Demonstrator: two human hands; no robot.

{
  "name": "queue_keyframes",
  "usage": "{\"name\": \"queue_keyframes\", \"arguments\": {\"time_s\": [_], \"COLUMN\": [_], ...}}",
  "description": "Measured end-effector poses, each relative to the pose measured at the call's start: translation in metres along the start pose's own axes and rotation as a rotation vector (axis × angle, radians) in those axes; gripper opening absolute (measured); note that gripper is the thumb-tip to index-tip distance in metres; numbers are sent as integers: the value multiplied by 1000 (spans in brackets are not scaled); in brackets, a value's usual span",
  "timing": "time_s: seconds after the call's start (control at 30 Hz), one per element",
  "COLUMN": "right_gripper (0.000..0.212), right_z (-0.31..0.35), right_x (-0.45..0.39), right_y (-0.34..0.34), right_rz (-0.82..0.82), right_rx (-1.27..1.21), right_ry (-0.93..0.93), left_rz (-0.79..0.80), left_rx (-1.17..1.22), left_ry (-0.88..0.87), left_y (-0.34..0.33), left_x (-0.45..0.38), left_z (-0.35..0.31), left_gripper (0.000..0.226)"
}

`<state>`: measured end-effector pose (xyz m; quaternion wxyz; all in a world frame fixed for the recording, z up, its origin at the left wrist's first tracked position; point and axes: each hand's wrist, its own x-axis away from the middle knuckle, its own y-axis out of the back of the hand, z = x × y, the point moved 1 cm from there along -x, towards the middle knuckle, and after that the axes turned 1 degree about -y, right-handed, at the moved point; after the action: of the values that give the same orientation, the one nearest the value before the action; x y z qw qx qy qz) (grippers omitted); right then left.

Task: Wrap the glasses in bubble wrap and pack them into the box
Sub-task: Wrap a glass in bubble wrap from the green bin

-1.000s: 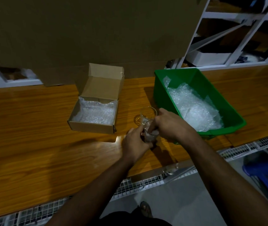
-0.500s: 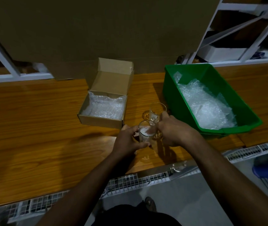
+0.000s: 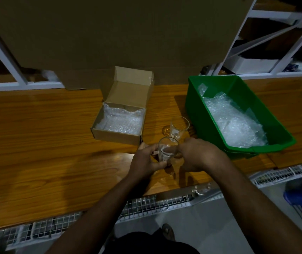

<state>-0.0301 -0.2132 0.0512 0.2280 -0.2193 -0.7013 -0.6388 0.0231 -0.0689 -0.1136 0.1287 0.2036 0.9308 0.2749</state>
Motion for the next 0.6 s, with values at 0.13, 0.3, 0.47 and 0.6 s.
{"name": "queue_keyframes", "arguments": {"time_s": [0.13, 0.3, 0.47, 0.6], "right_gripper": [76, 74, 69, 69], "right_z": [8, 17, 18, 13], "right_x": [-1, -18, -28, -20], "right_y": [7, 4, 1, 2], "right_rz": [37, 136, 140, 128], "right_rx": [40, 96, 83, 99], "right_ry": [5, -20, -53, -22], "left_rz": [-10, -21, -23, -28], "left_rx": [-46, -27, -36, -81], "left_ry": [-1, -11, -6, -8], "left_y": [-2, 0, 4, 3], "left_x": [3, 7, 9, 5], "left_z": [0, -2, -7, -10], "left_gripper": [61, 61, 62, 61]}}
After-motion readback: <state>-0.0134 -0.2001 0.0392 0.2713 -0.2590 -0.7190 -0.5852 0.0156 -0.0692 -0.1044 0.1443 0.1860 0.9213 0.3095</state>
